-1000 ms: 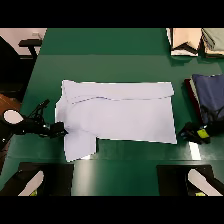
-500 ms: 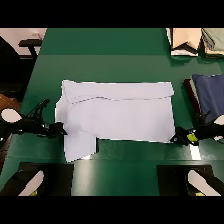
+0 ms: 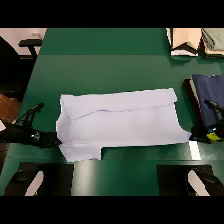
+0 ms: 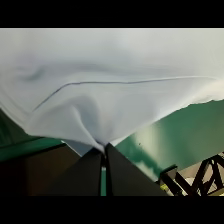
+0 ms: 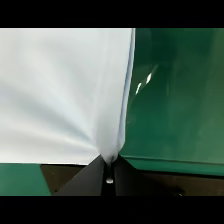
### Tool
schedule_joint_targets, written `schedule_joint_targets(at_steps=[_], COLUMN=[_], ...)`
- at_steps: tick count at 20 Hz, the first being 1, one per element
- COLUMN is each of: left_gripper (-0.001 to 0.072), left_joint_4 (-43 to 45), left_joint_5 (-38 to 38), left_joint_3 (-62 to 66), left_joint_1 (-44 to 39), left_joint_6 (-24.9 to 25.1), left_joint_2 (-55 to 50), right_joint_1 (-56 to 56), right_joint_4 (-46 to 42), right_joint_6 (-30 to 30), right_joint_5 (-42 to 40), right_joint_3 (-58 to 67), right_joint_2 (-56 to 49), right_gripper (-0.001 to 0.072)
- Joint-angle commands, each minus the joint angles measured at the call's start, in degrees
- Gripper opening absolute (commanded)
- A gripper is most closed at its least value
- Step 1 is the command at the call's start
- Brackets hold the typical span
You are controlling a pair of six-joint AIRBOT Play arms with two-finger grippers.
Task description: Fold the shirts.
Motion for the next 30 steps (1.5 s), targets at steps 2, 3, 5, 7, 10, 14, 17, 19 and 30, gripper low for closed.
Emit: schedule_joint_targets(at_steps=[2, 3, 5, 7, 10, 14, 17, 19, 30], left_gripper=[0.0022, 0.0022, 0.0023, 0.0024, 0.0026, 0.0030, 0.0496, 0.0496, 0.0036], left_joint_4=[-0.2, -0.2, -0.2, -0.2, -1.8, -6.5, -7.9, -7.8, -13.9], left_joint_5=[10.0, 12.5, 17.0, 19.6, 22.5, 27.3, 29.8, 27.9, 24.2], left_joint_3=[3.1, 4.9, 9.9, 16.2, 24.5, 29.6, 31.0, 33.1, 35.7], left_joint_1=[0.0, 0.0, 0.0, 0.0, 0.0, 0.0, 0.0, 0.0, -3.0], left_joint_6=[1.9, 3.2, 5.6, 8.0, 11.6, 13.7, 11.7, 11.1, 11.8], left_joint_2=[-3.8, -6.8, -14.9, -24.0, -36.5, -46.5, -47.5, -47.5, -47.5], right_joint_1=[3.0, 4.9, 7.7, 9.3, 9.6, 9.7, 8.6, 6.8, -8.1], right_joint_4=[-1.8, -1.8, -1.7, -1.5, 4.2, 9.9, 14.2, 17.9, 28.9], right_joint_6=[0.9, 0.9, 0.9, 1.0, 0.9, 0.8, -1.8, -5.3, -11.6], right_joint_5=[-3.0, -5.4, -9.4, -11.0, -13.1, -14.8, -14.5, -12.7, -10.8], right_joint_3=[8.5, 11.2, 17.2, 24.3, 33.8, 43.3, 48.9, 50.1, 28.0], right_joint_2=[-6.4, -10.2, -18.3, -26.6, -37.0, -46.8, -51.4, -51.8, -50.0], right_gripper=[0.0017, 0.0018, 0.0018, 0.0018, 0.0019, 0.0027, 0.0291, 0.0369, 0.0562])
